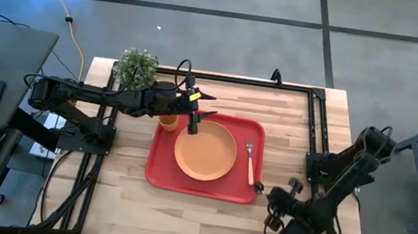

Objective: Pick and place plate/cup/fork/spoon on tray
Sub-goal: Put the orange spoon on the red table tray to the left of the orange fork

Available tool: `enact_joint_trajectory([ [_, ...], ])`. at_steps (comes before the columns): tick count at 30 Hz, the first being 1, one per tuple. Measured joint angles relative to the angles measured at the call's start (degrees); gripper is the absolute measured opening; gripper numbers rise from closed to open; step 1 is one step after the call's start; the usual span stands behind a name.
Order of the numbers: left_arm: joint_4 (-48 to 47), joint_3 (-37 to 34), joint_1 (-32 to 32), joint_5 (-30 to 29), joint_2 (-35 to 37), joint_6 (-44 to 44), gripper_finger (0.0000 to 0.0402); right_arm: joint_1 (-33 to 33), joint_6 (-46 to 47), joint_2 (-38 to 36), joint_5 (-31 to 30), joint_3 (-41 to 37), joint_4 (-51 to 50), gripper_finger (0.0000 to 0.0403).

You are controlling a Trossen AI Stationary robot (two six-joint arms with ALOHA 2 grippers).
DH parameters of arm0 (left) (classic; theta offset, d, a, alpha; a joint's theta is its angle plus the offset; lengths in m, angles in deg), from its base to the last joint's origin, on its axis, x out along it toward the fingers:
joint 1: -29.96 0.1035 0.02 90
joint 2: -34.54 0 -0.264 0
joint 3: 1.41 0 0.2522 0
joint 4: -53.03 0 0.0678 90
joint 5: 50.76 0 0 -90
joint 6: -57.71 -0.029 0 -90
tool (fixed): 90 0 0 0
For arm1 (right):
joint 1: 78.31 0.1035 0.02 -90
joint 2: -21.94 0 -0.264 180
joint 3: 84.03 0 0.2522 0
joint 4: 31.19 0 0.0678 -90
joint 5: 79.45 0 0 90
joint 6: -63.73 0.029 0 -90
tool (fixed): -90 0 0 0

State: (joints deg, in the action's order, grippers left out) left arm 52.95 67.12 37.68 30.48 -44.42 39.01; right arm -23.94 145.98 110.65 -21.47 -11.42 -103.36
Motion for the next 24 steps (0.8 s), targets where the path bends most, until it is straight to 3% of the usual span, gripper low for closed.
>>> enact_joint_trajectory([
  [8, -0.1, 0.0, 0.9, 0.0, 0.0, 0.0, 0.0195, -11.2, -1.5, -1.8, -0.5, 0.0, 0.0, 0.0020],
  [17, -0.1, 0.0, 1.4, -7.2, 0.0, 0.5, 0.0195, -22.7, -1.1, -1.8, -1.4, 0.1, 1.6, 0.0021],
  [24, -0.1, 0.0, 1.4, -7.9, 0.0, 2.0, 0.0195, -32.8, 6.7, -1.8, -2.5, 0.1, 1.9, 0.0024],
])
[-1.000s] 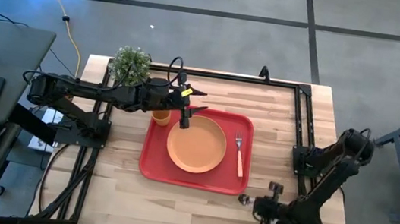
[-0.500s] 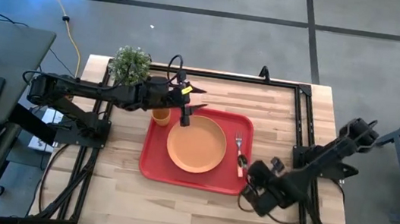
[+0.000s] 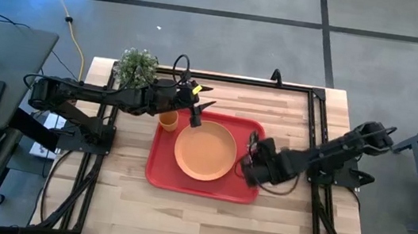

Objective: Pick and place plate/cup/fork/spoon on tray
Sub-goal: Put the orange spoon on the red table tray to the left of the orange fork, then return to Home Position

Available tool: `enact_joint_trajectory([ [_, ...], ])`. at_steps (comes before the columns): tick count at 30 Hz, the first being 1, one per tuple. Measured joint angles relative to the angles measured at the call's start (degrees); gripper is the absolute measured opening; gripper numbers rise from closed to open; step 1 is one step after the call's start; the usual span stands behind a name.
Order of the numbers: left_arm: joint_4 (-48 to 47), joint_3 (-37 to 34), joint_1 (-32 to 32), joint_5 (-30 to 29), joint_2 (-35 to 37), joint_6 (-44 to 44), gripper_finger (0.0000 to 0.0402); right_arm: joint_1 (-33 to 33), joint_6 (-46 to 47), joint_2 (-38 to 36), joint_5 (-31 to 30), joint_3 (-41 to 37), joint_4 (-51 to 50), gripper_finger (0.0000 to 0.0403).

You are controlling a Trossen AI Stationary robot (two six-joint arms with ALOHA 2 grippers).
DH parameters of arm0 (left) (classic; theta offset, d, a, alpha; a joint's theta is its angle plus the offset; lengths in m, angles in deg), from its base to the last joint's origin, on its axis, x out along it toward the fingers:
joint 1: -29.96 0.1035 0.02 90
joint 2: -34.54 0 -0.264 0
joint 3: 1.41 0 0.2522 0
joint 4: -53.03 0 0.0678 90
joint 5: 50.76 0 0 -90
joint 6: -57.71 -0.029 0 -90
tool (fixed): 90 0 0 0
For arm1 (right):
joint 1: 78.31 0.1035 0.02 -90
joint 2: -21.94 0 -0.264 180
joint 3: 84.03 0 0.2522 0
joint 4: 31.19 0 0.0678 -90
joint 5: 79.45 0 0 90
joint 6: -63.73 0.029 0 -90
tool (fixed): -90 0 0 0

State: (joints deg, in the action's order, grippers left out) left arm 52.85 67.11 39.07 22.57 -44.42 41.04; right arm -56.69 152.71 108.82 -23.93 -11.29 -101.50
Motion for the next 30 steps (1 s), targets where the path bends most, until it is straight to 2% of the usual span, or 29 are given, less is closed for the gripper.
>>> enact_joint_trajectory([
  [2, -0.1, 0.0, 0.0, 0.0, 0.0, 0.0, 0.0195, -2.9, 2.5, 0.1, 0.8, 0.0, 1.5, 0.0032],
  [4, -0.4, 0.0, 0.0, -0.3, 0.0, 0.0, 0.0195, -5.0, 4.9, 0.4, 3.0, -1.2, 7.1, 0.0042],
  [7, -1.4, 0.0, 0.0, -0.6, 0.0, -0.2, 0.0195, -7.3, 4.5, 1.3, 11.0, -4.8, 19.8, 0.0053],
  [10, -1.6, 0.0, 0.0, -0.7, 0.0, -2.3, 0.0195, -9.0, 3.6, 2.3, 15.3, -7.7, 27.3, 0.0057],
  [16, -2.4, 0.0, 0.0, -0.8, 0.0, -3.4, 0.0195, -12.0, 3.6, 3.1, 15.9, -11.0, 27.5, 0.0058],
  [24, -3.0, 0.0, 0.0, -0.7, 0.0, -3.5, 0.0195, -12.6, 3.5, 3.2, 17.1, -12.3, 33.8, 0.0059],
  [30, -3.4, 0.0, 0.0, -0.7, 0.0, -3.5, 0.0195, -13.0, -2.5, 2.2, 18.0, -12.3, 29.9, 0.0059],
])
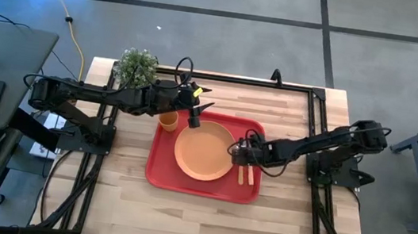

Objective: Pick and place plate/cup/fork/spoon on tray
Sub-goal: Return to Home Position

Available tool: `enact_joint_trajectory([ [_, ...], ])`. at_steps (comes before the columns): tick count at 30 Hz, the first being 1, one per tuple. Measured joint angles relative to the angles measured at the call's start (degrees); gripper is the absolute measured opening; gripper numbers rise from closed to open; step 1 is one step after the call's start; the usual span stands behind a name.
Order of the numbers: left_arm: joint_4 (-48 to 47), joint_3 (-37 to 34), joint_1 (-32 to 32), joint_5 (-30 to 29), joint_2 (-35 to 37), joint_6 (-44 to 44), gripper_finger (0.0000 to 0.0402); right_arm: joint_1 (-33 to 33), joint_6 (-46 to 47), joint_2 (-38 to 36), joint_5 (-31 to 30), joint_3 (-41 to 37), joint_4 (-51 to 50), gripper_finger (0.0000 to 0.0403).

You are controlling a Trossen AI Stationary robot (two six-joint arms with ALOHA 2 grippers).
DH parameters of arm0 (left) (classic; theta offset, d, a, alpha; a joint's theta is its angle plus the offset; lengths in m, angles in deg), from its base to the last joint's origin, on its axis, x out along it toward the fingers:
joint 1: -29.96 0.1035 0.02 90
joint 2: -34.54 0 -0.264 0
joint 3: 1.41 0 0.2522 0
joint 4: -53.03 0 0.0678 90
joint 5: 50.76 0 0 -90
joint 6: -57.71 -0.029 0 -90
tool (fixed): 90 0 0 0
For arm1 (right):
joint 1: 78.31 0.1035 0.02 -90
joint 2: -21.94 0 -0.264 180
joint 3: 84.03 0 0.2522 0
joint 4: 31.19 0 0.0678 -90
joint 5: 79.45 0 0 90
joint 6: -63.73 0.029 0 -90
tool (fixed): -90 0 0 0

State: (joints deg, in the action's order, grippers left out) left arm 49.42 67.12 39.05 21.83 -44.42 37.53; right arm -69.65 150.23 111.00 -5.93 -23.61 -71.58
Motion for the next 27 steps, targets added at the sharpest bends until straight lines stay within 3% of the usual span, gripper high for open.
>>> enact_joint_trajectory([
  [5, 0.5, 0.0, -0.1, 0.5, 0.0, 4.1, 0.0195, 0.0, -10.0, -6.5, -7.4, 0.0, -2.4, 0.0059],
  [10, 2.8, 0.0, -1.6, 2.5, 0.2, 7.0, 0.0195, 0.0, -34.3, -16.2, -12.3, 0.0, 1.7, 0.0059],
  [13, 4.9, -1.2, -3.0, 2.9, 0.3, 7.8, 0.0193, 0.0, -48.7, -20.4, -11.8, 0.0, -0.1, 0.0059],
  [17, 11.9, -7.3, -5.1, 3.4, 0.2, 9.6, 0.0176, -0.6, -50.8, -22.8, -13.2, 0.0, -10.1, 0.0059],
  [21, 20.4, -13.4, -6.4, 3.3, 1.6, 9.6, 0.0151, -0.9, -51.7, -23.4, -9.2, 0.0, -10.4, 0.0035],
  [24, 24.0, -16.4, -6.6, 3.4, 4.5, 9.5, 0.0129, 0.5, -62.2, -23.5, -4.5, 0.0, -3.5, 0.0006],
  [27, 26.7, -19.2, -6.5, 3.3, 8.0, 8.9, 0.0104, 1.9, -75.0, -23.5, -0.9, 0.0, 3.4, 0.0008],
])
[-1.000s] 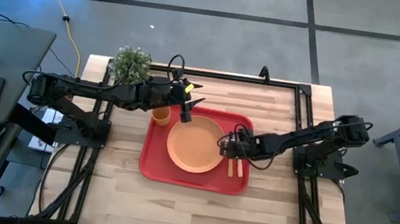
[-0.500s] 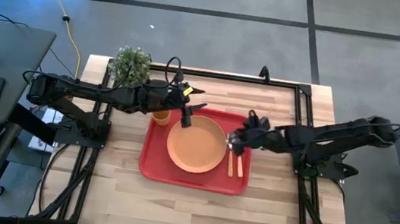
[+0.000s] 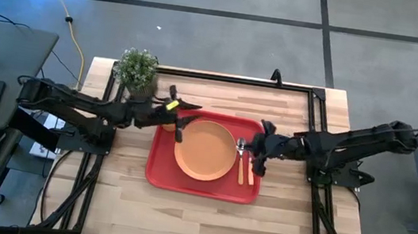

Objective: Pick and place plate/cup/fork/spoon on tray
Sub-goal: Return to Home Position

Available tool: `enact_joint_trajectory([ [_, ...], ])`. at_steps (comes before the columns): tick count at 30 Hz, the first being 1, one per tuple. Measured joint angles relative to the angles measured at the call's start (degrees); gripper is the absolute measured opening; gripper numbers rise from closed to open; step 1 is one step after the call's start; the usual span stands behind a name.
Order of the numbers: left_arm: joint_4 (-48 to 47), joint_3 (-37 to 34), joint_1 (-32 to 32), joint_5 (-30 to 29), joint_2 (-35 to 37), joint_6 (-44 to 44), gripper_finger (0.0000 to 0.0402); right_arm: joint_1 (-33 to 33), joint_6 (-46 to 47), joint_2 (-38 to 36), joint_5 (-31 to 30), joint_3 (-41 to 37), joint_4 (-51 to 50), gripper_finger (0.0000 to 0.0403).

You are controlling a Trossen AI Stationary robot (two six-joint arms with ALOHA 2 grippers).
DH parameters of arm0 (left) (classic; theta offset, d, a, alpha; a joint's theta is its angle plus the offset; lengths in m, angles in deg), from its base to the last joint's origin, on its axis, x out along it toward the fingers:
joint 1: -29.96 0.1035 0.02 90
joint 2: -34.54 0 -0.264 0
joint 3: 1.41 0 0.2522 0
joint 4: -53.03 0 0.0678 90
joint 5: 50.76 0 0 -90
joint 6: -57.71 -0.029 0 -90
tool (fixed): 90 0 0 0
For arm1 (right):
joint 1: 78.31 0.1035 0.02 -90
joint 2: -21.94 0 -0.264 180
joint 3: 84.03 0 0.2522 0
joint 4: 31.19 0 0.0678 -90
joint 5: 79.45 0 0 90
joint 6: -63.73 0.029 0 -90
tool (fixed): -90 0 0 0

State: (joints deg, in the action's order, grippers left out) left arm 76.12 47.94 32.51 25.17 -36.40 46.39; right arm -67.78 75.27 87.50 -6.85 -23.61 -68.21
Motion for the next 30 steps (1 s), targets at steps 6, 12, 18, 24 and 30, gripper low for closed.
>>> enact_joint_trajectory([
  [6, 12.0, -10.4, 0.1, 3.1, 7.6, -2.3, 0.0025, -2.9, -10.9, -1.0, 2.6, 0.0, 8.7, 0.0002],
  [12, 16.5, -20.3, -0.1, 6.2, 17.4, 0.2, 0.0010, -6.2, -19.8, -1.6, 20.6, -5.5, 33.4, 0.0000],
  [18, 17.1, -27.6, -0.1, -0.4, 27.6, 2.1, 0.0002, -11.9, -17.9, -4.1, 24.9, -14.3, 42.4, 0.0000],
  [24, 16.0, -31.1, -0.1, 0.2, 34.8, 2.7, 0.0001, -14.6, -16.0, -13.9, 26.1, -20.4, 44.0, 0.0000],
  [30, 9.6, -31.3, -0.1, 0.2, 38.8, 2.7, 0.0001, -14.1, -15.9, -28.5, 27.5, -26.1, 42.7, 0.0000],
])
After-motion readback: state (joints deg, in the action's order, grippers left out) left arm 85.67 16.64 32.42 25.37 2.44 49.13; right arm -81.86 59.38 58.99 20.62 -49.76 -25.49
